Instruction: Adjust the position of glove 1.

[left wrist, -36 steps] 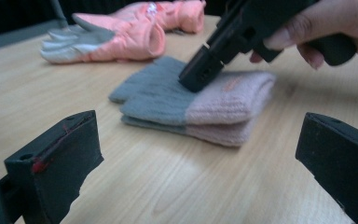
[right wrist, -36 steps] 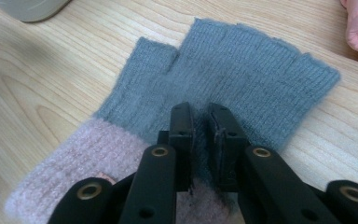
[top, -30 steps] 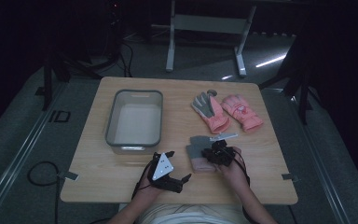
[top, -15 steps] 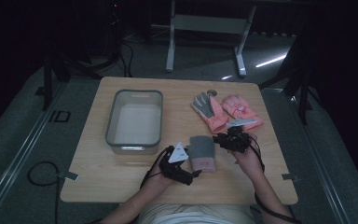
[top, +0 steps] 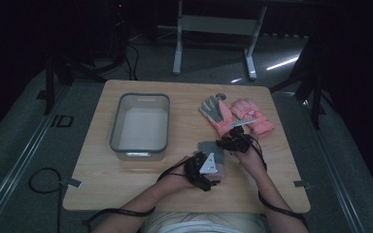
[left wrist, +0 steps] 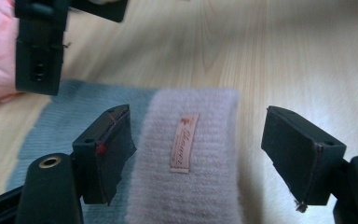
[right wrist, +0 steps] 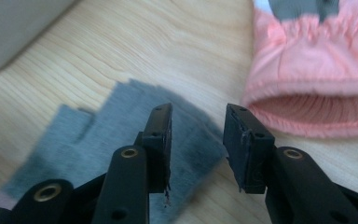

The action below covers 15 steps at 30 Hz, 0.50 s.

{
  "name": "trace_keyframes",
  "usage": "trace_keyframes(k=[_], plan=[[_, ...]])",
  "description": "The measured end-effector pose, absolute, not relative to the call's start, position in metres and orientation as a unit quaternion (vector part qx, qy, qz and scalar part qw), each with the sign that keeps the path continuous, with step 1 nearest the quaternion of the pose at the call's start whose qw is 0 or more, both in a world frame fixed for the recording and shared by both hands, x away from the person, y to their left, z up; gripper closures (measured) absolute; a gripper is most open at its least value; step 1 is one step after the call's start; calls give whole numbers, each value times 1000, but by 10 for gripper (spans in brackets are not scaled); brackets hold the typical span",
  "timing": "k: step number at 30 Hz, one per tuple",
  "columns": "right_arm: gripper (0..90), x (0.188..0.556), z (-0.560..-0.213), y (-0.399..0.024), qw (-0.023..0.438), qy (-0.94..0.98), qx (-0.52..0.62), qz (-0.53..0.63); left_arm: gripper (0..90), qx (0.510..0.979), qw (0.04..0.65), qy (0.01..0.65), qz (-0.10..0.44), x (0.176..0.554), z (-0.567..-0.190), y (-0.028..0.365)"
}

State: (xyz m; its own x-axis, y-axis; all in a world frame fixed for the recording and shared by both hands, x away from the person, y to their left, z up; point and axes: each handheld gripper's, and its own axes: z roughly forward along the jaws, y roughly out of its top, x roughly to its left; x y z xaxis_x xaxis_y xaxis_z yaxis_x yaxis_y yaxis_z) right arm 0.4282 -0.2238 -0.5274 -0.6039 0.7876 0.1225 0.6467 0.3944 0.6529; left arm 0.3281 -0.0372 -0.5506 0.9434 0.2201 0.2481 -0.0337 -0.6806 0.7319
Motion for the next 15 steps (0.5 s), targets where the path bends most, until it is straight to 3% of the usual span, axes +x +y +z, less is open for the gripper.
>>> trace_keyframes(k=[4, 10, 12, 15], plan=[[552, 430, -535, -226, 94, 828, 440, 336, 252, 911, 361, 43, 195, 329, -558, -40], [464, 431, -545, -226, 84, 821, 457, 332, 304, 915, 350, 38, 197, 331, -560, -40], [466, 431, -546, -227, 75, 817, 466, 330, 354, 919, 345, 36, 187, 333, -558, -40], [542, 430, -547, -227, 61, 815, 468, 337, 436, 922, 342, 27, 180, 335, -557, -40]])
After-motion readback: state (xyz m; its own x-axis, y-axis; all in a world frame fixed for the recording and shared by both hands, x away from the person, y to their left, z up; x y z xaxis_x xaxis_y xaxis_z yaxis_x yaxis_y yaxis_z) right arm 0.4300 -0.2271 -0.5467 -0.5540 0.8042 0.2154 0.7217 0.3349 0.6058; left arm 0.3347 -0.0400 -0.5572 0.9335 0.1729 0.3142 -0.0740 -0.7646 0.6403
